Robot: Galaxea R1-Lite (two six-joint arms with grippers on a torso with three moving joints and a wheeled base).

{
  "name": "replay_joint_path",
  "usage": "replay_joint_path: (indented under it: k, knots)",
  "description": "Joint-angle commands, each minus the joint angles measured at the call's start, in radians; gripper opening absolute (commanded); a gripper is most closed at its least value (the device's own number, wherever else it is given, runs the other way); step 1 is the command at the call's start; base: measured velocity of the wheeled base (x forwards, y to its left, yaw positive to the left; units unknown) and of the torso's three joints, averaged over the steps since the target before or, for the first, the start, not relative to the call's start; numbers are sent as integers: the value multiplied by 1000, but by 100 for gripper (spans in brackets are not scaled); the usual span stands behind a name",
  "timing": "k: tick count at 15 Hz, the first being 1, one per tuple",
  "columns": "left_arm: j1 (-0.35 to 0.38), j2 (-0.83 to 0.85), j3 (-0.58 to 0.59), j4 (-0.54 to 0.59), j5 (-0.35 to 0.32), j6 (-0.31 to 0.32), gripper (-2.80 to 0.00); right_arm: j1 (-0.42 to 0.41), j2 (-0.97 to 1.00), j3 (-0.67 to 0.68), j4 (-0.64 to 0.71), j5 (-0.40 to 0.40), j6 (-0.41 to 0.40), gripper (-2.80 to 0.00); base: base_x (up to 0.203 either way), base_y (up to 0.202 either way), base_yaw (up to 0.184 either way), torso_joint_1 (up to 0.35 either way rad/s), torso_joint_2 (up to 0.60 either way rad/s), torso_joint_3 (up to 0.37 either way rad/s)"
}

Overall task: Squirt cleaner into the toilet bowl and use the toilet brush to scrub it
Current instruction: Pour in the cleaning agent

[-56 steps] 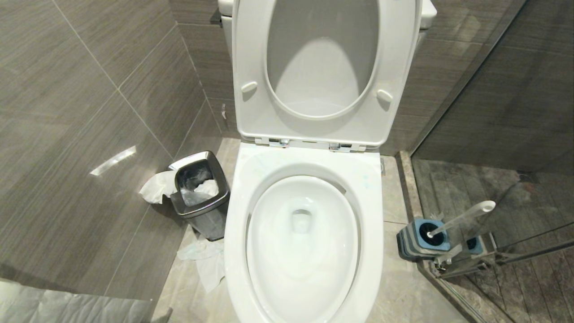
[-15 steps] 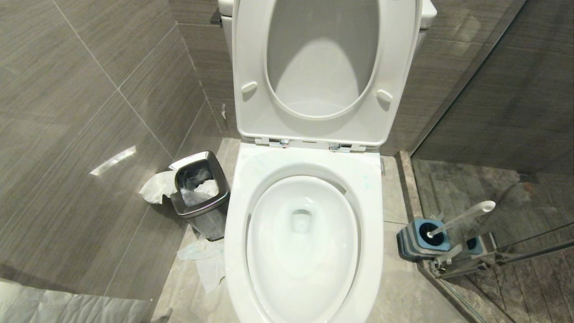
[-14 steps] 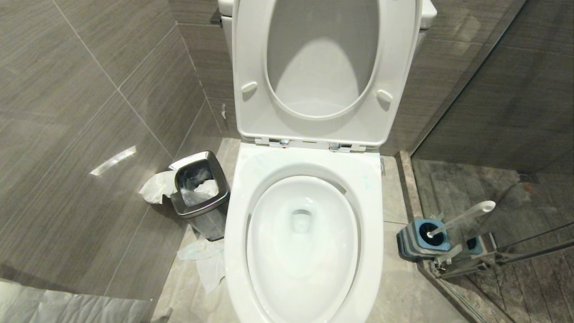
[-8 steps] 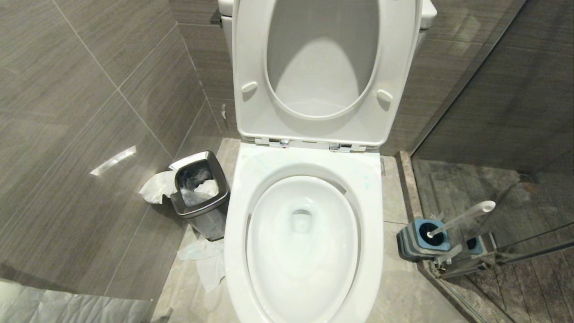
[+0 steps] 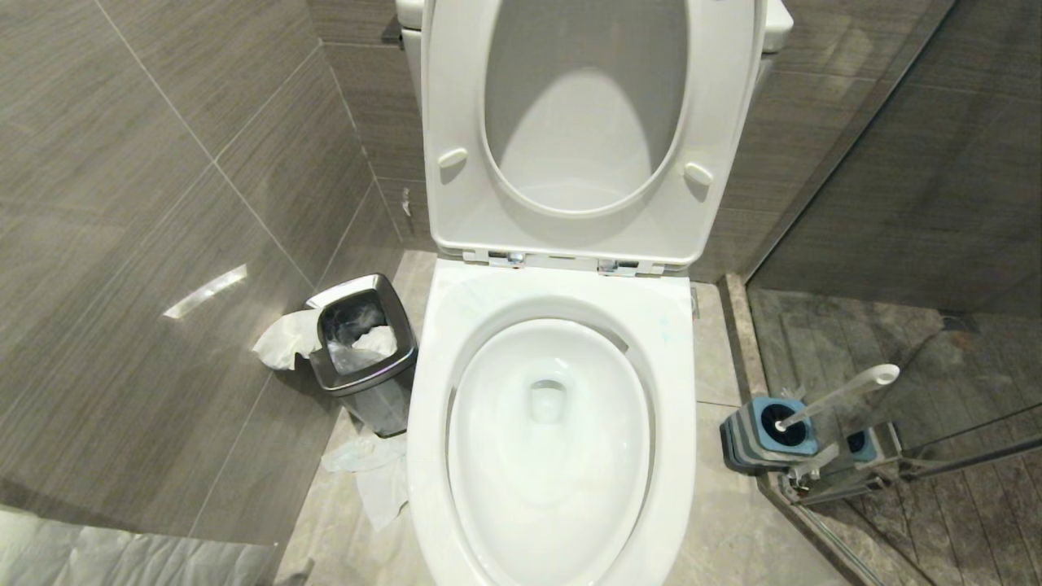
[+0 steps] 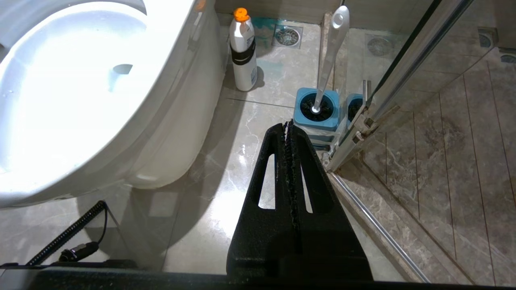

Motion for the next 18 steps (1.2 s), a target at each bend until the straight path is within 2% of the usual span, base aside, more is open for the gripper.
replay_joint_path:
  k: [1, 18]
  knots:
    - [0, 2, 3, 0, -1, 1, -280, 1, 2, 0, 0, 0, 0, -280, 0, 0, 0, 0, 0, 0]
    - [0, 2, 3, 0, -1, 1, -280, 0, 2, -3, 3, 1, -3, -280, 0, 0, 0, 0, 0, 0]
